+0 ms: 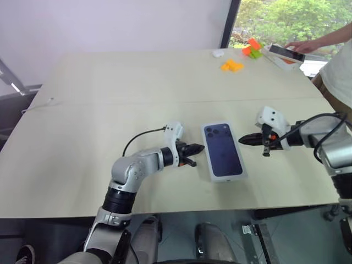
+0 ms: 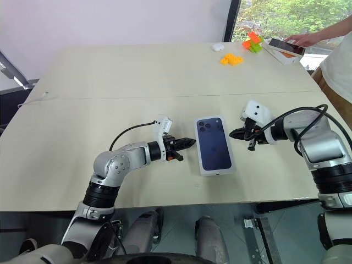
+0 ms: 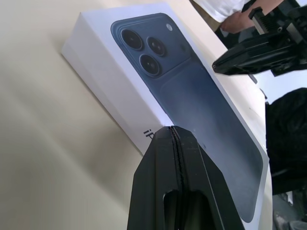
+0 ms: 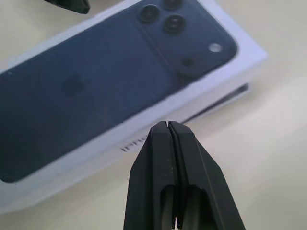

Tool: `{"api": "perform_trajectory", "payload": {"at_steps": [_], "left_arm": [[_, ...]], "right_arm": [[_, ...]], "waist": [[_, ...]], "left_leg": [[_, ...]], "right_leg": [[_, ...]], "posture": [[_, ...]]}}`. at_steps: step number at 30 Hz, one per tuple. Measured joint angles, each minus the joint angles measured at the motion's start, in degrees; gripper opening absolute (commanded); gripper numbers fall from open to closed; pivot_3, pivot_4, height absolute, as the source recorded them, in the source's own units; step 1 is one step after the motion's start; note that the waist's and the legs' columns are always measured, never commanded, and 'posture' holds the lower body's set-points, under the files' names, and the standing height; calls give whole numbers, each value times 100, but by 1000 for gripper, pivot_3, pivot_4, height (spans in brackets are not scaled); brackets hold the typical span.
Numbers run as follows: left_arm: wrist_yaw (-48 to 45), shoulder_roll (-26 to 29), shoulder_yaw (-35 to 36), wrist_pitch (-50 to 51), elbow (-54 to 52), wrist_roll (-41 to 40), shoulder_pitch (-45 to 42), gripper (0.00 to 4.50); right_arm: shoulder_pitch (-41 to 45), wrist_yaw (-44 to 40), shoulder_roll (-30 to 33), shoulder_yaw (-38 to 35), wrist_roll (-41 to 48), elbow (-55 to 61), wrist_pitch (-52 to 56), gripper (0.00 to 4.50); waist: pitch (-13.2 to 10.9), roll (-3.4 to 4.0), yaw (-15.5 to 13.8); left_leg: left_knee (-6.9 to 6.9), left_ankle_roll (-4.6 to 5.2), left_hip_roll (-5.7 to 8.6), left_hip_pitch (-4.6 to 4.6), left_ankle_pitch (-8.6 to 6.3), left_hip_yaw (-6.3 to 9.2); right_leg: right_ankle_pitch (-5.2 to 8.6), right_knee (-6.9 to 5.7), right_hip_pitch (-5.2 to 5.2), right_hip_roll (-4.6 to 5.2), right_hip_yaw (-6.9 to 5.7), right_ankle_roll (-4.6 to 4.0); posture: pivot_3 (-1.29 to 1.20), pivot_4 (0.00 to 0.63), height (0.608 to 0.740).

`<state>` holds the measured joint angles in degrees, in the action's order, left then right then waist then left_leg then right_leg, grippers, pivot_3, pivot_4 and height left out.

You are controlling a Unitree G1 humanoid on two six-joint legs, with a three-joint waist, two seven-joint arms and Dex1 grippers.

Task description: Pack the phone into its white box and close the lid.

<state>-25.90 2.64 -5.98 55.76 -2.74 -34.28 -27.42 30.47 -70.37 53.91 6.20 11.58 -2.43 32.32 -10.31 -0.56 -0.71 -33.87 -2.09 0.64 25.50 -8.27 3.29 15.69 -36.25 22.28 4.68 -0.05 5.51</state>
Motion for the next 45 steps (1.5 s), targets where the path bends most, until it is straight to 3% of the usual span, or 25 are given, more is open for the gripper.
{"api": "perform_trajectory", "payload": {"at_steps": [14, 23, 29, 45], "left_arm": [[5, -5, 11, 25, -10, -7, 8, 0], [149, 562, 527, 685, -946, -381, 535, 0], [278, 481, 509, 852, -1050, -395, 760, 0], [-113, 136, -221, -149, 390, 184, 224, 0]], "right_arm": [[-187, 283, -63, 38, -198, -71, -258, 44], [-137, 350, -86, 38, -237, -142, -309, 44], [-76, 357, -157, 54, -288, -202, -463, 44], [-201, 311, -157, 160, -342, -169, -523, 44]], "waist": [[0, 0, 6], [0, 1, 15], [0, 0, -6], [0, 2, 1]], "left_leg": [[2, 0, 0, -1, 0, 0], [2, 0, -4, -2, 0, 1], [-2, -1, 0, 0, -1, 0], [0, 0, 0, -2, 0, 1]], "right_leg": [[0, 0, 1, -1, 0, 0], [0, 0, 0, -2, 0, -1], [0, 2, -3, 6, 1, -1], [0, 1, -1, 1, 0, -1]], "posture": [[0, 150, 740], [0, 150, 740], [0, 150, 740], [0, 150, 740]]}}
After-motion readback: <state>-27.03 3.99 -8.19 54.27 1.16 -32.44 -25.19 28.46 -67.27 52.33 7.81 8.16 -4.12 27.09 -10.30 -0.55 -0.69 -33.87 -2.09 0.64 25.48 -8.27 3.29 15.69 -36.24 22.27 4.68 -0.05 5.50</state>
